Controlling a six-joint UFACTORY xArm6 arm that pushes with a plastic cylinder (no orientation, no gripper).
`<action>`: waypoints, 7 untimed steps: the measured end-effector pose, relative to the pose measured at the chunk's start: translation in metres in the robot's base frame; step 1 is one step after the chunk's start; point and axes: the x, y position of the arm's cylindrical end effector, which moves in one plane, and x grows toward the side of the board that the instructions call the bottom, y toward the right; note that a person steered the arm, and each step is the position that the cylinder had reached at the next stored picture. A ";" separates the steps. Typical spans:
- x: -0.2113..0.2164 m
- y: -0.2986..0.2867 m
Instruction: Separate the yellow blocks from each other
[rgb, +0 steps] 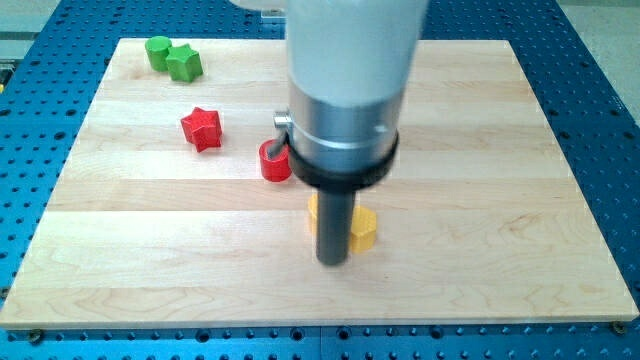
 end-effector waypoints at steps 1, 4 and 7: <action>-0.031 0.000; -0.064 0.015; -0.020 0.035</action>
